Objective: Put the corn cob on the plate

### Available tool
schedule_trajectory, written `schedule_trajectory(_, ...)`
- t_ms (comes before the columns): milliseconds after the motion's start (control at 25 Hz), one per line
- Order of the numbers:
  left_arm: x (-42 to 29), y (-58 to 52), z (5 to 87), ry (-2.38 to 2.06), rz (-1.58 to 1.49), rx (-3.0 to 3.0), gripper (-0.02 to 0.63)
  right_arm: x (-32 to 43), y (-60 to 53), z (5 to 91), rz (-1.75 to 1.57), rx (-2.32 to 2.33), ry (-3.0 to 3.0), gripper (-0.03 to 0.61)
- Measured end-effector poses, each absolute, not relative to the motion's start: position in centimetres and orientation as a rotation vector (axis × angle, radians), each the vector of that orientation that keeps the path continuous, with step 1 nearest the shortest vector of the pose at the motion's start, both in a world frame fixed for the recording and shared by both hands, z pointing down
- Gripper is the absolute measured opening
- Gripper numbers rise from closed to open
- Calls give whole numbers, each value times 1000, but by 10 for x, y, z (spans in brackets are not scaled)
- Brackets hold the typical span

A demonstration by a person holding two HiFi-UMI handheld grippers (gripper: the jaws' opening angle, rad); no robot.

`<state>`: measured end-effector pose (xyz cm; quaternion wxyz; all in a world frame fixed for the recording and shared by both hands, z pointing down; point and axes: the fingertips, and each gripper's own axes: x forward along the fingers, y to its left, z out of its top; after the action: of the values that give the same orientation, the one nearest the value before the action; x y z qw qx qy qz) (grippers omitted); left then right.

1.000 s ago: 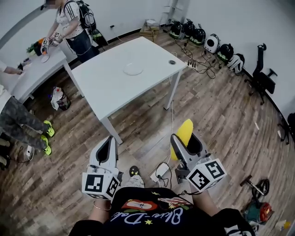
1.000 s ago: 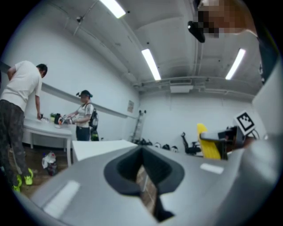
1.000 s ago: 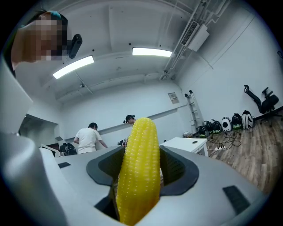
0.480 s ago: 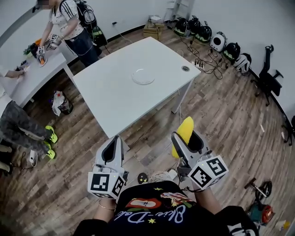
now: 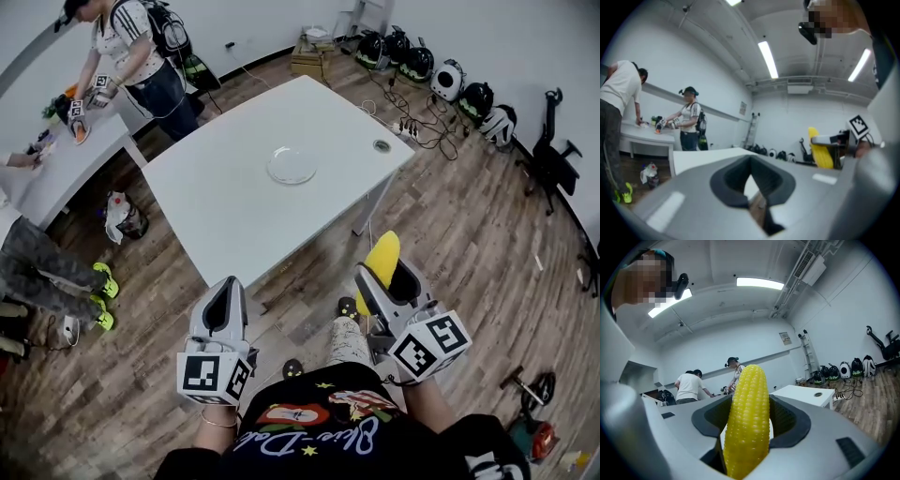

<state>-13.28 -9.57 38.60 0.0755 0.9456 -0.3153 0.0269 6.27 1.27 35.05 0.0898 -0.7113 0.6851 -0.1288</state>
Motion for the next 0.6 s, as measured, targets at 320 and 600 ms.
schedule_trajectory(320,-75,-131,388,-1142,75,2786,-12,133,-42,365,-435,-1987,2177,255)
schedule_trajectory(600,-6,-170,377,-1334,31,2710,-12,207,-109,352,-417,-1836,2343,255)
